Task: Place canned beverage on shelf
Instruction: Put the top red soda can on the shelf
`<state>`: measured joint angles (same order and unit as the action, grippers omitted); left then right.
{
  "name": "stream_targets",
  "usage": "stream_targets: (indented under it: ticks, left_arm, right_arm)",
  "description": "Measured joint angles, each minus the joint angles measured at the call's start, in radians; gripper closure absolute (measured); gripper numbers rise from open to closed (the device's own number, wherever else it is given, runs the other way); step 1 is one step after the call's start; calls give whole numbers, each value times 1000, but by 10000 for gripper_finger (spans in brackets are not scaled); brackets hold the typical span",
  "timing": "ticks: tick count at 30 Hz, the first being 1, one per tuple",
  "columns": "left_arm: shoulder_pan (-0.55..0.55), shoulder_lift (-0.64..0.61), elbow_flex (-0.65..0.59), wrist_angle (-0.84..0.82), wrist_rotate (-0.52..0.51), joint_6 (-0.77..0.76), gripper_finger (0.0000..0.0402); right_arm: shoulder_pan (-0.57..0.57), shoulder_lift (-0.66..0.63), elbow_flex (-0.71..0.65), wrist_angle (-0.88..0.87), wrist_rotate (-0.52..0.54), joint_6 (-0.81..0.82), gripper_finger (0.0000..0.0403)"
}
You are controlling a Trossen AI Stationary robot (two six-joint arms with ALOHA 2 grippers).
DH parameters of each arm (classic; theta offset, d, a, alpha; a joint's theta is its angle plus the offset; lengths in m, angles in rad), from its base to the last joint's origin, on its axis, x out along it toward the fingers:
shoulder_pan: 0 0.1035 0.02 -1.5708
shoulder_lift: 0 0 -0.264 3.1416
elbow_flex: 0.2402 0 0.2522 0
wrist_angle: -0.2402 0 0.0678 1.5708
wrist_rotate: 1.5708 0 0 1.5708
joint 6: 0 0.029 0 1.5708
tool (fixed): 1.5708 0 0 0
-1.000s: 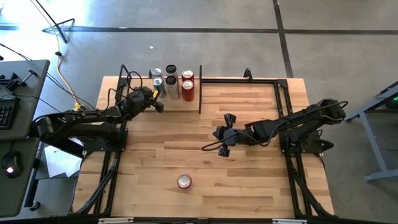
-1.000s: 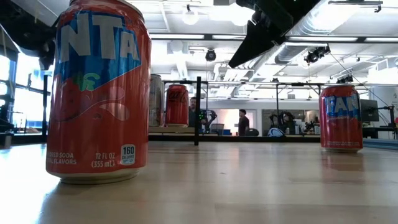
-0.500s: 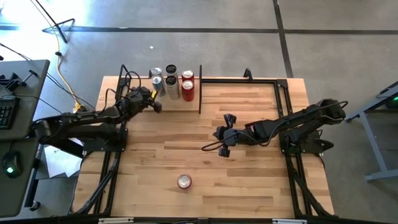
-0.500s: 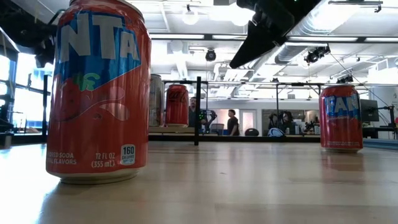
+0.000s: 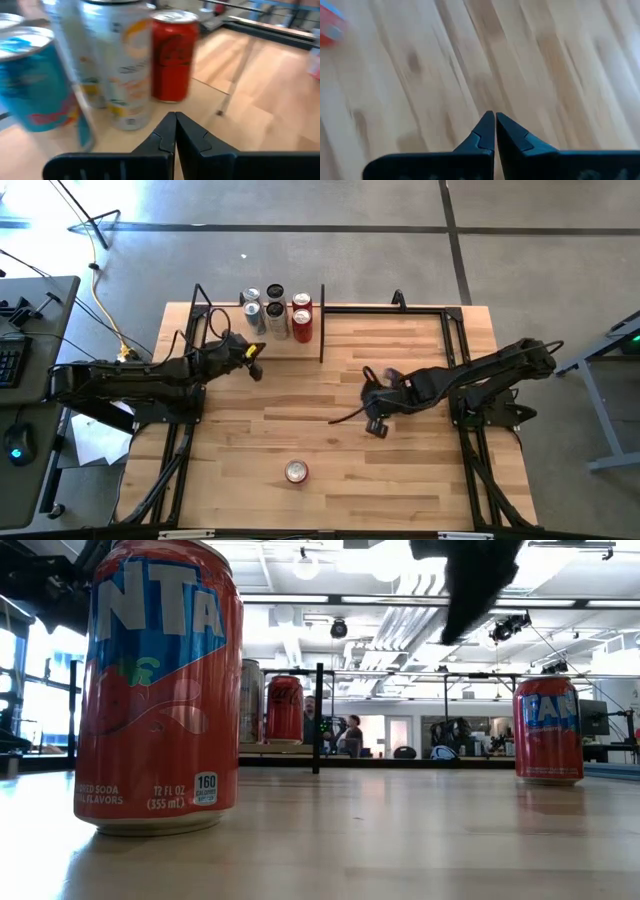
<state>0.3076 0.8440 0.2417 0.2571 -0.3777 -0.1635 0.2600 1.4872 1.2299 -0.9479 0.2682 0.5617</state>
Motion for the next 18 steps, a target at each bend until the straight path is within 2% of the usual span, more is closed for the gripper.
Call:
stream_targets:
  ticks: [5, 10, 13, 18]
  left_arm:
    - [-26, 0, 0, 4, 92, 8, 401]
    - [-35, 0, 0, 23, 98, 27, 401]
    - [-35, 0, 0, 39, 98, 39, 402]
    - [-35, 0, 0, 38, 100, 43, 401]
  right_arm:
    - [29, 0, 107, -334, -79, 270, 378]
    - [37, 0, 116, -503, -142, 481, 291]
    - [26, 0, 83, -549, -148, 445, 227]
    - [-8, -3, 49, -572, -143, 212, 142]
